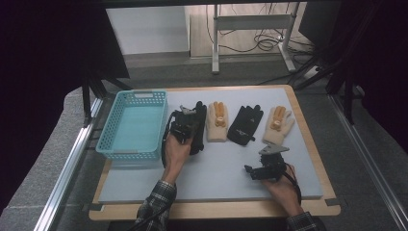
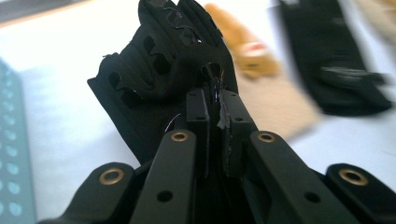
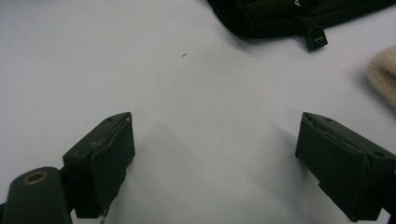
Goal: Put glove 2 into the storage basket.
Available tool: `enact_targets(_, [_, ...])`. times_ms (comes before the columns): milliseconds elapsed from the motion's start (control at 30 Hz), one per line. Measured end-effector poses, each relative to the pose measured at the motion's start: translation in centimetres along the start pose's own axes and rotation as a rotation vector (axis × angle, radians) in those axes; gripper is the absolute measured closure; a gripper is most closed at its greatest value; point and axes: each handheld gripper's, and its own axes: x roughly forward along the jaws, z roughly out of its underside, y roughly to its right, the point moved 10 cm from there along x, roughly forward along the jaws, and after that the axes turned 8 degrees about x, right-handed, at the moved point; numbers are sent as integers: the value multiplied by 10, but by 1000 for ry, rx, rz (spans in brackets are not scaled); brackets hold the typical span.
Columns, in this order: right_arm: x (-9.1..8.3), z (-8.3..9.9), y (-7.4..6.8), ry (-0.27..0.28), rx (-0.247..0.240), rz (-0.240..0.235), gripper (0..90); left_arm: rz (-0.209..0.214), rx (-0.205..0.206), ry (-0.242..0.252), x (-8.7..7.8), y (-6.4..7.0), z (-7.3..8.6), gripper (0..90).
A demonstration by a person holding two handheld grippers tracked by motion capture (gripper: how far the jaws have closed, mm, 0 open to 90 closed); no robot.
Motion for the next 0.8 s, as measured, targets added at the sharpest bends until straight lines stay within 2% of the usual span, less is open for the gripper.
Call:
enact_targets(133, [0,0,0,-1,1,0,114,57,32,19,-22,31,4,840])
enact_targets(233, [0,0,0,-2,-1,0,114,110,64,23,-37,58,14,836])
enact_targets(300, [0,0,0,0,-1,0,114,139,68,23,-42,72,21,835])
enact_targets(400, [0,0,0,0,-1,0,114,179,92,5,-43,97,37,833])
enact_targets(500, [0,0,0,1,1,0,114,197,107,-15,-37,113,50,832])
enact_targets(600, [0,0,0,1,0,0,114,204,114,-46,-25,121,65,816])
enact_targets(633, [0,0,0,1,-1,0,114,207,114,-54,-22,121,68,772])
enact_targets(700, [0,0,0,1,-1,0,114,209,113,-58,-20,118,72,622])
enact_targets(800, [0,0,0,1,-2,0,114,217,108,-35,-32,108,73,436])
